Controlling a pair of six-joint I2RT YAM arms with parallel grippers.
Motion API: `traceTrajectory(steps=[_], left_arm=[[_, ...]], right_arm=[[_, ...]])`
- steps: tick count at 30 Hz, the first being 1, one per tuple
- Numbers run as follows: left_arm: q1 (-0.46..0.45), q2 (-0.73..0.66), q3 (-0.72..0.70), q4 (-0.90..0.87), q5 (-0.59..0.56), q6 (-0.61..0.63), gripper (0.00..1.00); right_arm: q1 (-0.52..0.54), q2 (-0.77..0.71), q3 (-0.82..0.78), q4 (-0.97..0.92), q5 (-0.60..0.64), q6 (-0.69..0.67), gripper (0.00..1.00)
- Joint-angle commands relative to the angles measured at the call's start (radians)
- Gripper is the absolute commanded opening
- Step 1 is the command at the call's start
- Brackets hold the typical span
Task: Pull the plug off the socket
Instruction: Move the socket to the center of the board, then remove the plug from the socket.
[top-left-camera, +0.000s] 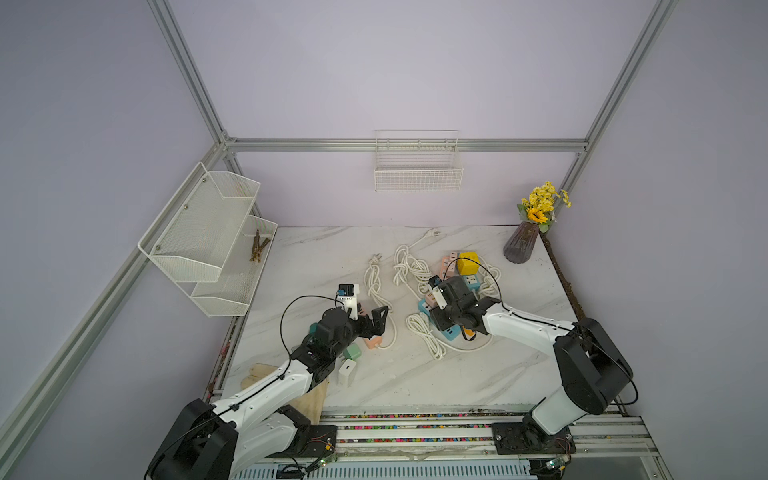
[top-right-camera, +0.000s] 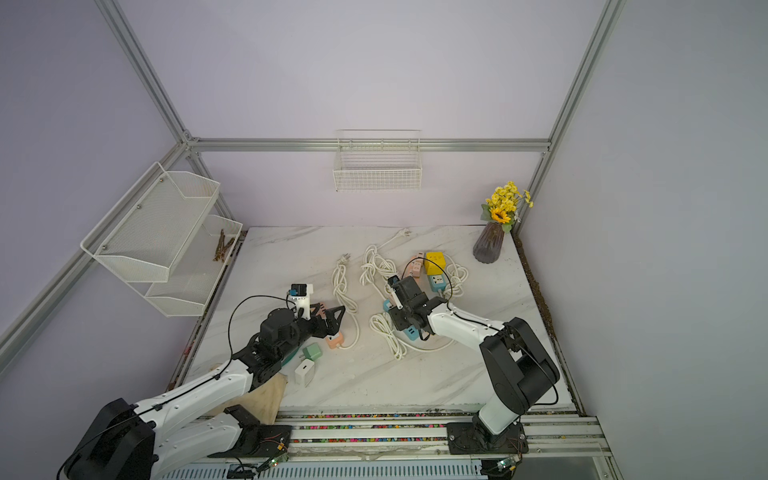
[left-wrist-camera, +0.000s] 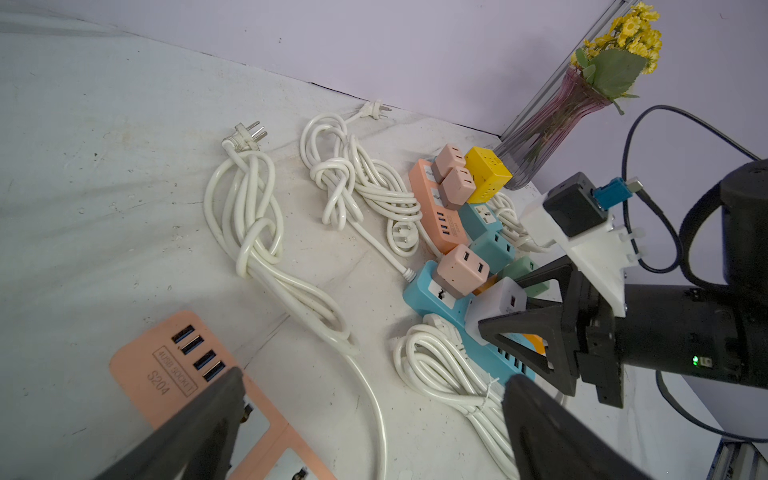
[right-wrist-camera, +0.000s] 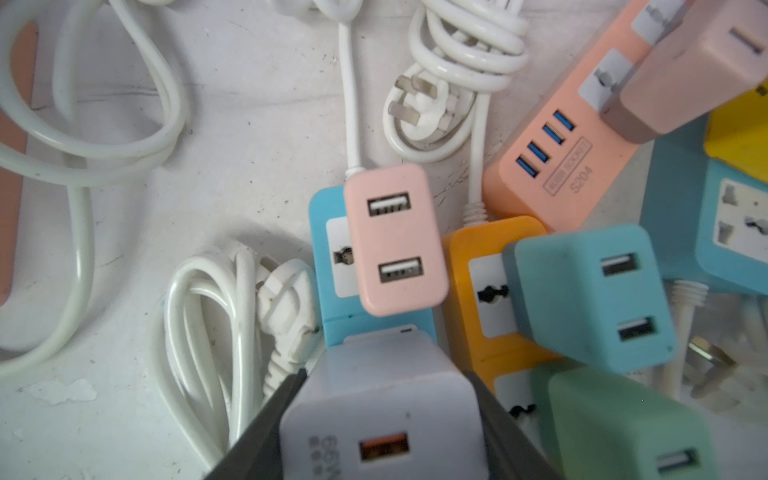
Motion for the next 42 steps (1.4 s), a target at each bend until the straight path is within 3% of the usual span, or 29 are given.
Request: traceTrajectory(steps=[1, 9, 19, 27, 31, 38, 42], left_arm=[[0.007, 0.003, 0.036, 0.056, 0.026, -0.014, 0.99], [0.008, 0.103, 0.073, 0.06, 0.017, -0.142, 1.0], [0.008, 0.378, 0.204, 0.032, 0.235, -0.334, 0.58], [0.006, 0.562, 0.281, 0.065, 0.382, -0.435, 0.53], [0.005, 0.62, 0.329, -0.005, 0.366, -0.455, 0.49], [0.007, 0.668, 0.382, -0.122, 0.278, -0.425, 0.48], [0.007, 0.723, 0.42, -0.158, 0.285, -0.425, 0.48]], right_arm=[[0.028, 0.021, 0.035, -0.015, -0.006, 0.027, 0.49], [0.11, 0.007, 0.032, -0.03, -0.101, 0.025, 0.44], [0.138, -0.005, -0.005, -0.003, -0.117, 0.034, 0.44], [0.139, 0.007, -0.003, -0.009, -0.108, 0.038, 0.44], [0.139, 0.012, -0.002, -0.01, -0.102, 0.036, 0.44], [0.138, 0.013, -0.002, -0.009, -0.113, 0.035, 0.44], [0.141, 0.011, -0.004, -0.001, -0.131, 0.029, 0.44]])
